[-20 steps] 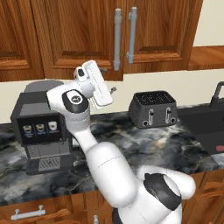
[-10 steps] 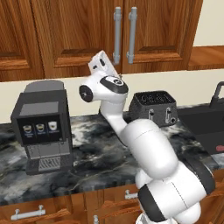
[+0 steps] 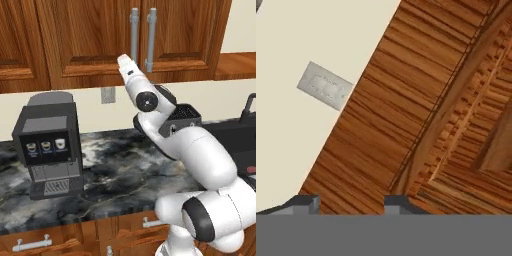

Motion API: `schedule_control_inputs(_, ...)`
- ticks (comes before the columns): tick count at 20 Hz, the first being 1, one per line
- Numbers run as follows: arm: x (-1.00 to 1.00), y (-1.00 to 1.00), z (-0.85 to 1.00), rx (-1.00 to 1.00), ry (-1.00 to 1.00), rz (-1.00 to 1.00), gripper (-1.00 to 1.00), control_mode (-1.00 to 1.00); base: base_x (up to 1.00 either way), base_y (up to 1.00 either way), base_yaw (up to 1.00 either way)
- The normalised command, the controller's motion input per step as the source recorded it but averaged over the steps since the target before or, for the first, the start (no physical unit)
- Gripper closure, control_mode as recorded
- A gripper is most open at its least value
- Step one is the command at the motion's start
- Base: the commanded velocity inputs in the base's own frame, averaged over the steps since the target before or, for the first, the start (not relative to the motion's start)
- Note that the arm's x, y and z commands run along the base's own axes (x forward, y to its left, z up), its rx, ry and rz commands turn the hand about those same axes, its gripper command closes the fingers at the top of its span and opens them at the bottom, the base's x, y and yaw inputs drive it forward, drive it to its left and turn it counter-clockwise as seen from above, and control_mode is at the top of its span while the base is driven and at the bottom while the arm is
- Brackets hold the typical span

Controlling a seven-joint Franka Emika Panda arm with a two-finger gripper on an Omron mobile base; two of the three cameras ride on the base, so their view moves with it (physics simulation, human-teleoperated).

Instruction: Open the cabinet. Pick the bowls from the counter and place them in the cabinet. Then close the cabinet.

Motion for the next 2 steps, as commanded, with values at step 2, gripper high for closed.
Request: schedule_control_inputs(2, 1.0, -0.57, -0.43, 0.09, 0.11, 0.46, -1.0, -1.0, 0.0, 0.0, 0.0)
